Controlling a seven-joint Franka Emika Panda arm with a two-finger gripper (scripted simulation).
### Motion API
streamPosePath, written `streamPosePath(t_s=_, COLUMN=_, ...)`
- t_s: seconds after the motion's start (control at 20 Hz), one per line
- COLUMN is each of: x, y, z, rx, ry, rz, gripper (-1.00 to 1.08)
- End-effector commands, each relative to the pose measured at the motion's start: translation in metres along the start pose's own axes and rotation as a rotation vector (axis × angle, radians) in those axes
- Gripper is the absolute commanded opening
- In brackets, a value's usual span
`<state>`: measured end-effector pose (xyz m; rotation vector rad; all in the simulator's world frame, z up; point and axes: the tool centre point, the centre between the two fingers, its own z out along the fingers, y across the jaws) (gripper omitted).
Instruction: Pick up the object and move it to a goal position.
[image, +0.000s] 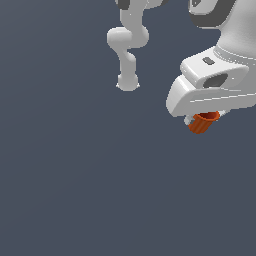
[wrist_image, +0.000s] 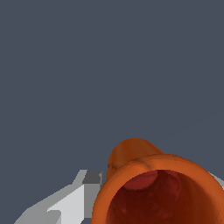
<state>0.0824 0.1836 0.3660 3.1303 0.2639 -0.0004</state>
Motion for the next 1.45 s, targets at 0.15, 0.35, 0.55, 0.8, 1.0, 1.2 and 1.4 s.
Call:
streamPosePath(t_s=0.15, x=0.005, y=-0.015, z=-0.024, rx=0.000, ry=0.000, rz=0.001, gripper=-1.00)
streamPosePath(t_s=0.35, x=0.008, y=-0.024, z=-0.037, rx=0.000, ry=0.000, rz=0.001, gripper=-1.00)
streamPosePath(t_s=0.55, x=0.011, y=-0.030, z=-0.046, rx=0.000, ry=0.000, rz=0.001, gripper=-1.00)
streamPosePath(t_s=0.8, x=0.013, y=-0.034, z=-0.053, rx=0.000, ry=0.000, rz=0.001, gripper=-1.00)
streamPosePath(t_s=1.0, x=0.013, y=-0.036, z=-0.056, rx=0.000, ry=0.000, rz=0.000, gripper=-1.00)
streamPosePath(t_s=1.2, x=0.014, y=-0.037, z=-0.057, rx=0.000, ry=0.000, rz=0.000, gripper=-1.00)
streamPosePath(t_s=1.4, x=0.014, y=-0.037, z=-0.057, rx=0.000, ry=0.000, rz=0.000, gripper=-1.00)
